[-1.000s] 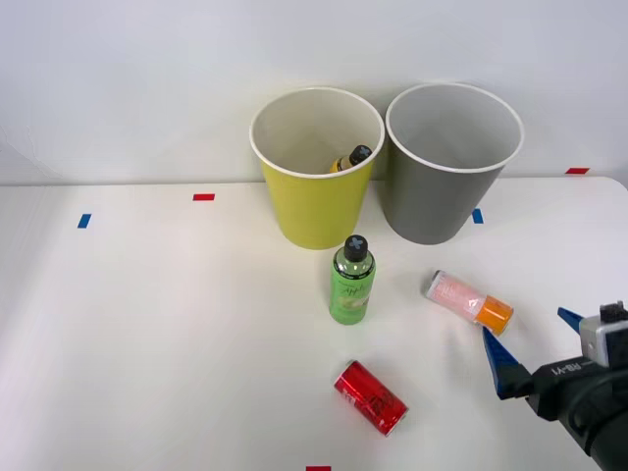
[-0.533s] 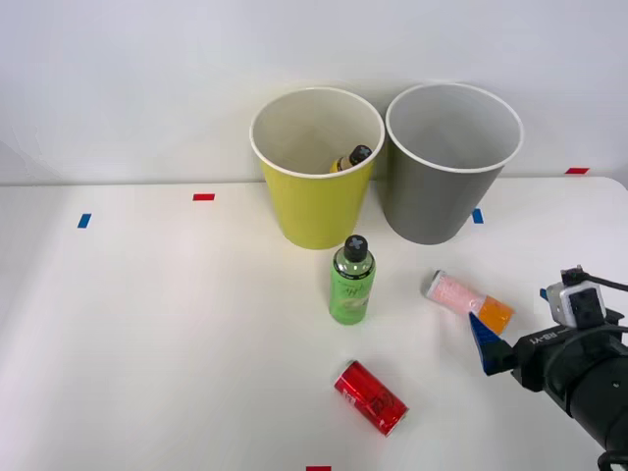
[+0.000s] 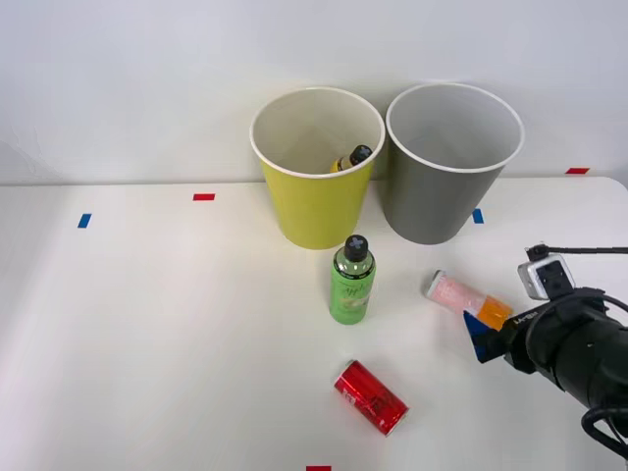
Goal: Put cans in the gray bin, plastic bottles in the light green bin
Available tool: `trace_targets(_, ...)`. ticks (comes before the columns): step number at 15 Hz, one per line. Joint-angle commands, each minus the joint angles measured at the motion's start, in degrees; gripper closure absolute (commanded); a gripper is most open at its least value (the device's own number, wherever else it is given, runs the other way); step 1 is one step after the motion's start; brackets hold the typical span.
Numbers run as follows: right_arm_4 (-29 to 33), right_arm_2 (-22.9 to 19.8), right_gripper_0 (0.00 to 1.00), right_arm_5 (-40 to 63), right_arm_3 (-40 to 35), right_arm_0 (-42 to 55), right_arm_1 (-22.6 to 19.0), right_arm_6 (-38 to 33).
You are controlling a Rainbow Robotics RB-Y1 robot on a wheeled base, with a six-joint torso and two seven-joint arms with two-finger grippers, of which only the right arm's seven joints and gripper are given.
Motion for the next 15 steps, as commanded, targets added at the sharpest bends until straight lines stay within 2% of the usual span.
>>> trace_targets(1,-7.56,1.54,0.0,2.64,0.0,-5.52,-6.16,0.94)
trace_targets(3,-11.34,3.12,0.0,2.64,0.0,-8.59,-9.32,1.2)
trace_targets(7,-11.78,10.06,0.0,2.9,0.0,-16.06,-16.26,1.99)
trace_targets(8,-12.74,11.21,0.0,4.48,0.09,-18.0,-16.97,2.26)
trace_targets(10,-19.07,14.11,0.0,8.97,1.67,-24.94,-17.76,3.49)
trace_targets(14,-29.35,19.82,0.01,10.9,10.02,-36.1,-17.85,5.33)
trace_targets(15,-30.85,22.54,0.01,10.9,12.4,-39.53,-18.11,6.04)
